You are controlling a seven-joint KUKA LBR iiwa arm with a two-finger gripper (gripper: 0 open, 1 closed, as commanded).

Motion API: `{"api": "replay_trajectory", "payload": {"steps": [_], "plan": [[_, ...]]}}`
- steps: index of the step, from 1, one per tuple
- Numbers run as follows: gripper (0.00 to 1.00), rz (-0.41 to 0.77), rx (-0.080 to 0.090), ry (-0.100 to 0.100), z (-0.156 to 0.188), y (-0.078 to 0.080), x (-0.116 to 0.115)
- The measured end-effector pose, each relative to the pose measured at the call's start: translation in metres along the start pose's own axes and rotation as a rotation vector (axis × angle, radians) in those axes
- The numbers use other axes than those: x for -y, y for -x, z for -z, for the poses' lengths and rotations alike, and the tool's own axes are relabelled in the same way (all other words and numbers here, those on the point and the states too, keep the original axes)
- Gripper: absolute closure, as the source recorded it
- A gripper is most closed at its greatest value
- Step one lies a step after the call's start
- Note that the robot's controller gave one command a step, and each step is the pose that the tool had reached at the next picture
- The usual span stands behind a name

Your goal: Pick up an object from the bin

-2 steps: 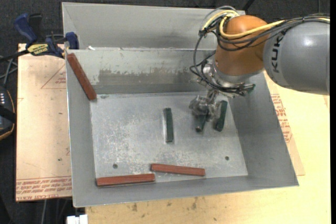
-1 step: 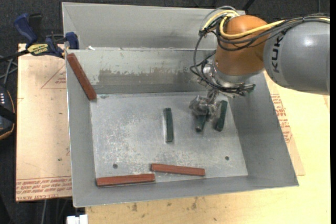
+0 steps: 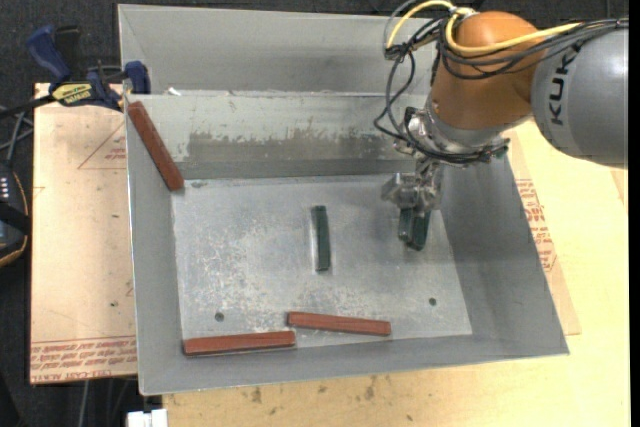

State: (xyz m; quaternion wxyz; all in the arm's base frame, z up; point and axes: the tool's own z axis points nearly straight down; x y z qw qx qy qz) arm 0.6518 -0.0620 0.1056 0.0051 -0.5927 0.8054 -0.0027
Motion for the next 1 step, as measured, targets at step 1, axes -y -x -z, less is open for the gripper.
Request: {"api": "replay_trajectory", "payload": {"steps": [1], "plan": [[1.00, 0.037, -0.001, 0.009, 0.1057, -0.0061, -0.0230]]}}
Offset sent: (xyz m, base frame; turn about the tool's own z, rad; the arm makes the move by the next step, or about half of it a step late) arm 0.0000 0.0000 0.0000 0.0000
